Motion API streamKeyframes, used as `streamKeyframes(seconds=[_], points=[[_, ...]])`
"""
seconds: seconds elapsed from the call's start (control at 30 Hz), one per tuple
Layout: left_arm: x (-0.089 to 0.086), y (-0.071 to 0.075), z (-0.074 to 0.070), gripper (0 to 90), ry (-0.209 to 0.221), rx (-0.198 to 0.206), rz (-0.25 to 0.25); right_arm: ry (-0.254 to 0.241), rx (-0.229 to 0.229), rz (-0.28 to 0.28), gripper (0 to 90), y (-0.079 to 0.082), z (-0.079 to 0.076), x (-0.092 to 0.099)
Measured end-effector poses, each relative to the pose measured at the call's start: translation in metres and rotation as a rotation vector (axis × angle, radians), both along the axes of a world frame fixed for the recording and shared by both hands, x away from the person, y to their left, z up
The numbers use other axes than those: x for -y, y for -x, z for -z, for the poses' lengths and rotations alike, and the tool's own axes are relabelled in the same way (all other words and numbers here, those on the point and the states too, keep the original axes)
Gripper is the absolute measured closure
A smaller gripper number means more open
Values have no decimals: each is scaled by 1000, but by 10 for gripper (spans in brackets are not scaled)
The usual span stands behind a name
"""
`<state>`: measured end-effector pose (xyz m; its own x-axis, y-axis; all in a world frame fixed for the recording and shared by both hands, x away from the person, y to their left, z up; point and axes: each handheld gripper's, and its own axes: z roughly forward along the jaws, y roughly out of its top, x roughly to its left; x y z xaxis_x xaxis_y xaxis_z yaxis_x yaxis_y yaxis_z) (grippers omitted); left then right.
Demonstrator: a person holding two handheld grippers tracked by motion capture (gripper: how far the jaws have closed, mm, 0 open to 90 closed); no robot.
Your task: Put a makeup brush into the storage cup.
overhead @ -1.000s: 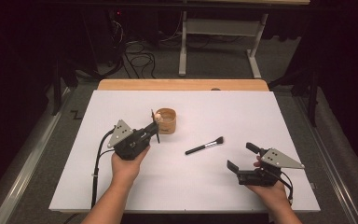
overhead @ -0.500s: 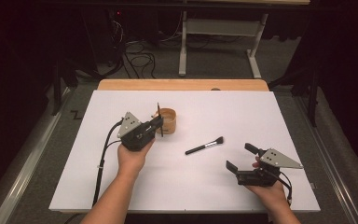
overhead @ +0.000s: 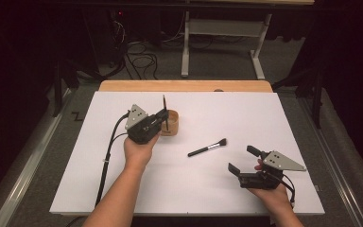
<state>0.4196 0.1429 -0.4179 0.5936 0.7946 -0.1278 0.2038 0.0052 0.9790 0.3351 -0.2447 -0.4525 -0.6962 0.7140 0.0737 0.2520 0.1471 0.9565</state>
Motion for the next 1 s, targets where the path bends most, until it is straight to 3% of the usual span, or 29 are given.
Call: streamKeyframes(seconds=[0.43,0.67,1.0], points=[[14,-17,-11,833,0,19,-3,2,-3,-18,41,2,0,-2],[23,-24,-8,833,-7,18,-22,-4,-8,-25,45,3,0,-3],[22,-29,-3,832,-26,12,-42,1,-9,-28,54,3,1,-4]])
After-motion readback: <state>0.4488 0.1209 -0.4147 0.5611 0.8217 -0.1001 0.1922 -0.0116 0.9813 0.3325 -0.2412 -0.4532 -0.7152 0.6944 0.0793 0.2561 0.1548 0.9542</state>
